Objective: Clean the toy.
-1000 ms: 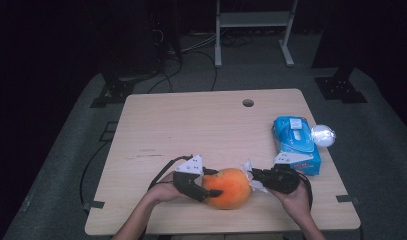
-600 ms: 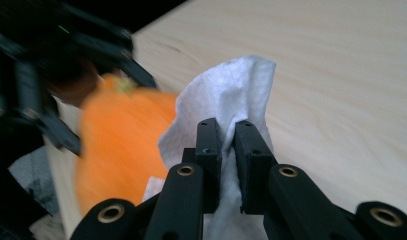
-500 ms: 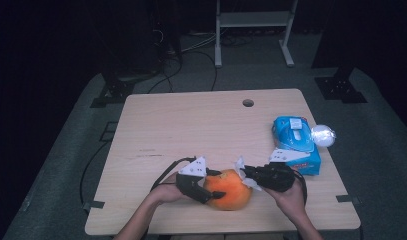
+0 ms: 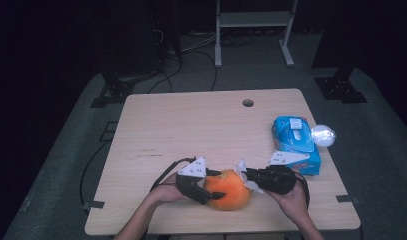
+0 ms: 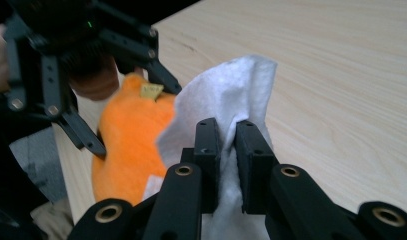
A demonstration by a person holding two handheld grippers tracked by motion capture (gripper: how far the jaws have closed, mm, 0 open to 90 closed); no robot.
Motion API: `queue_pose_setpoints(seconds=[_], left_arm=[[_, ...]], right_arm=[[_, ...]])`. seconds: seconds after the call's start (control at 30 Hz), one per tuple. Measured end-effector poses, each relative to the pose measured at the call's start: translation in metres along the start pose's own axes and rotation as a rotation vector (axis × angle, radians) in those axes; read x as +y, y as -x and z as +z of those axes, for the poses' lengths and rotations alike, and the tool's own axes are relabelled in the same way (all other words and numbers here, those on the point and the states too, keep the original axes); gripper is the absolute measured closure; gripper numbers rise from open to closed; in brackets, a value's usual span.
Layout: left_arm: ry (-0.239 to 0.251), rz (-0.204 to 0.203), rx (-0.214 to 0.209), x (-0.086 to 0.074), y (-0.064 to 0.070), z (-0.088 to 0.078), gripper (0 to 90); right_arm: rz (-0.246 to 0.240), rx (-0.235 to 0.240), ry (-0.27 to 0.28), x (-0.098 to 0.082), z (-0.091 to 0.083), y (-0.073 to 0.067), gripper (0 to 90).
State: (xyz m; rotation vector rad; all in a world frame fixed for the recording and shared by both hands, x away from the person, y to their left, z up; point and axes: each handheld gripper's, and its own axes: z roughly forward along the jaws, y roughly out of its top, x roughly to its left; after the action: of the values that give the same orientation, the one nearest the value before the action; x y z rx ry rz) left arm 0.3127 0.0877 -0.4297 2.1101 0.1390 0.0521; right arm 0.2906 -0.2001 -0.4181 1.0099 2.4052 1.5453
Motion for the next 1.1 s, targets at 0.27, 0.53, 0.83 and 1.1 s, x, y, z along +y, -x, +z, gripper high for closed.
queue_pose_setpoints(seconds=[0.27, 0.53, 0.83, 1.1], left_arm=[[0.004, -0.002, 0.008, 0.001, -0.001, 0.000, 30.8], [0.028, -0.013, 0.029, 0.001, -0.004, -0.004, 33.1], [0.042, -0.110, 0.023, -0.011, -0.021, -0.016, 35.3], [0.037, -0.109, 0.000, -0.013, -0.020, -0.015, 35.2]], right_arm=[[0.039, -0.040, -0.023, -0.005, -0.004, 0.009, 80.2], [-0.021, 0.001, -0.011, -0.001, -0.002, 0.000, 79.7], [-0.008, -0.023, 0.003, -0.003, -0.007, 0.001, 79.2], [0.038, -0.027, -0.030, -0.010, -0.002, 0.011, 79.6]])
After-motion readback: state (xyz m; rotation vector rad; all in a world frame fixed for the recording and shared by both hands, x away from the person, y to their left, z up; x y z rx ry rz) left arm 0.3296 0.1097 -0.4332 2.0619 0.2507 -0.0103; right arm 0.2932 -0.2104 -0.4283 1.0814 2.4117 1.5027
